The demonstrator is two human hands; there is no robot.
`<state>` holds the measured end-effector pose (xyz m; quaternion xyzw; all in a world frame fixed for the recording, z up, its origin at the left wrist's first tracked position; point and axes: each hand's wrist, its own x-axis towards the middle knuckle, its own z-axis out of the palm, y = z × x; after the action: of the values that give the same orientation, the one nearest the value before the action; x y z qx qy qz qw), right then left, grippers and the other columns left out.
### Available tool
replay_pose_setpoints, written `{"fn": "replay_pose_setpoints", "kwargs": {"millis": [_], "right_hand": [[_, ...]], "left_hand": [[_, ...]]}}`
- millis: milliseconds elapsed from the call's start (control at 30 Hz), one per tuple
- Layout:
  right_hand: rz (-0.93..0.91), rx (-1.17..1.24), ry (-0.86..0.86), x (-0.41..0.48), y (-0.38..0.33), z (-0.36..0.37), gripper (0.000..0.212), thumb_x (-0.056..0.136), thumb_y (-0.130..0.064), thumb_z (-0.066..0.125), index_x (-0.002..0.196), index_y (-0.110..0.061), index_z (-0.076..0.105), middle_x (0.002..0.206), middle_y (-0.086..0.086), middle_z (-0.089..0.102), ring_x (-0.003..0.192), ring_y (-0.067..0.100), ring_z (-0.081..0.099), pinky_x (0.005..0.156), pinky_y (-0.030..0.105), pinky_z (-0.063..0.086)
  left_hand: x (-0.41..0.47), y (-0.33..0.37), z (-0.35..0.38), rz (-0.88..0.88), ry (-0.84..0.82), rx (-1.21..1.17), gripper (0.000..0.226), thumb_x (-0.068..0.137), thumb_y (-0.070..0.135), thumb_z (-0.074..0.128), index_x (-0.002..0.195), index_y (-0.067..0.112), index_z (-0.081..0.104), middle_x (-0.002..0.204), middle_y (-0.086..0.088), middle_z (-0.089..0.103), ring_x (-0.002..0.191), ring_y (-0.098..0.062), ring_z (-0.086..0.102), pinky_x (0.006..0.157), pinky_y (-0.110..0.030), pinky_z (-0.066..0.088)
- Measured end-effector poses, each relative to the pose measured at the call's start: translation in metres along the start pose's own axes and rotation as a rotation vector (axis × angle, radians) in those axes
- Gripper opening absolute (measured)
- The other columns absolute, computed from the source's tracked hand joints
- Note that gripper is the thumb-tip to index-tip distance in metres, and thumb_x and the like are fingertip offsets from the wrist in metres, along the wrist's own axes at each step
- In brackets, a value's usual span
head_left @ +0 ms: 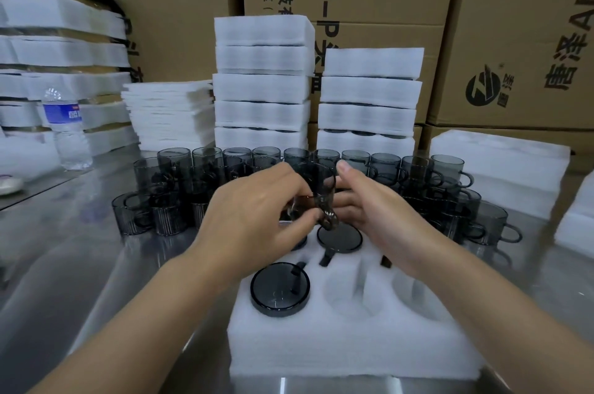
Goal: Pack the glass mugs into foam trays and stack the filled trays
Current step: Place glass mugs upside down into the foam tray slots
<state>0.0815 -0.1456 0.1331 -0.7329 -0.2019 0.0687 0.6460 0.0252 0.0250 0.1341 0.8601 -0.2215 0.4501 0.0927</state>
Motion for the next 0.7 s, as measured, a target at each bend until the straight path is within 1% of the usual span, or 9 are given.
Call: {"fn": "replay_pose_setpoints", "kwargs": {"millis": [67,167,233,333,400,467,533,633,700], "right_hand": [[-0.008,0.05,0.012,-0.001,-0.001,-0.001,0.05,0.078,-0.064,0.058,0.1,-0.021,0.065,0.083,-0.001,0.074,0.077,0.011,0.07,0.089,0.034,0.05],[-0.022,0.065,0.031,-0.003,-0.001,-0.002,0.049,0.076,-0.055,0.067,0.101,-0.014,0.065,0.097,0.012,0.072,0.087,0.024,0.071,0.085,0.034,0.054],[-0.02,0.085,0.037,-0.003,-0.002,-0.002,0.039,0.08,-0.046,0.066,0.099,-0.013,0.065,0.099,0.013,0.072,0.085,0.025,0.07,0.081,0.032,0.054],[-0.015,0.096,0.044,-0.004,-0.003,-0.001,0.03,0.083,-0.04,0.065,0.098,-0.013,0.064,0.094,0.01,0.073,0.082,0.022,0.07,0.079,0.031,0.054],[-0.024,0.113,0.042,-0.005,-0.003,-0.002,0.028,0.084,-0.036,0.065,0.1,-0.013,0.064,0.094,0.009,0.074,0.082,0.021,0.07,0.079,0.029,0.055],[-0.035,0.127,0.043,-0.007,-0.003,-0.002,0.024,0.084,-0.032,0.066,0.101,-0.014,0.065,0.094,0.006,0.073,0.083,0.017,0.07,0.074,0.025,0.056],[-0.036,0.131,0.052,-0.007,-0.004,-0.002,0.023,0.083,-0.028,0.067,0.102,-0.015,0.065,0.1,0.008,0.071,0.086,0.017,0.068,0.073,0.023,0.056],[-0.042,0.12,0.054,-0.006,-0.004,-0.001,0.025,0.083,-0.025,0.068,0.106,-0.016,0.063,0.109,0.012,0.069,0.095,0.022,0.068,0.078,0.028,0.056],[-0.051,0.114,0.046,-0.006,-0.005,0.0,0.025,0.082,-0.026,0.068,0.106,-0.017,0.063,0.108,0.011,0.069,0.092,0.018,0.069,0.076,0.027,0.055]], "left_hand": [[0.0,-0.002,0.004,0.082,0.025,0.007,0.025,0.084,0.04,0.052,0.082,0.018,0.064,0.078,0.009,0.06,0.066,-0.011,0.056,0.052,-0.025,0.044],[-0.003,-0.004,0.011,0.096,0.079,-0.035,0.021,0.084,0.035,0.056,0.087,0.015,0.064,0.085,0.007,0.063,0.069,-0.011,0.057,0.057,-0.024,0.043],[-0.007,-0.003,0.018,0.035,0.098,-0.126,0.026,0.081,0.036,0.058,0.101,0.02,0.058,0.096,0.012,0.059,0.072,-0.004,0.055,0.059,-0.025,0.045],[-0.01,-0.004,0.024,-0.121,0.09,-0.287,0.053,0.073,0.044,0.061,0.121,0.031,0.041,0.112,0.024,0.039,0.079,0.001,0.052,0.06,-0.021,0.046],[-0.011,-0.007,0.026,-0.192,0.074,-0.343,0.067,0.067,0.048,0.062,0.127,0.037,0.035,0.115,0.025,0.035,0.084,0.002,0.051,0.061,-0.022,0.048],[-0.012,-0.009,0.029,-0.244,0.011,-0.374,0.076,0.063,0.054,0.062,0.131,0.044,0.029,0.116,0.025,0.038,0.091,0.004,0.05,0.065,-0.023,0.048],[-0.013,-0.011,0.032,-0.302,-0.058,-0.411,0.083,0.059,0.06,0.062,0.133,0.05,0.026,0.12,0.028,0.041,0.096,0.004,0.051,0.071,-0.022,0.048],[-0.013,-0.014,0.037,-0.371,-0.131,-0.492,0.089,0.057,0.064,0.065,0.137,0.046,0.029,0.123,0.028,0.045,0.1,0.002,0.054,0.084,-0.031,0.052],[-0.013,-0.014,0.038,-0.388,-0.16,-0.53,0.089,0.057,0.063,0.067,0.137,0.044,0.031,0.123,0.025,0.048,0.103,0.002,0.056,0.09,-0.035,0.051]]}}
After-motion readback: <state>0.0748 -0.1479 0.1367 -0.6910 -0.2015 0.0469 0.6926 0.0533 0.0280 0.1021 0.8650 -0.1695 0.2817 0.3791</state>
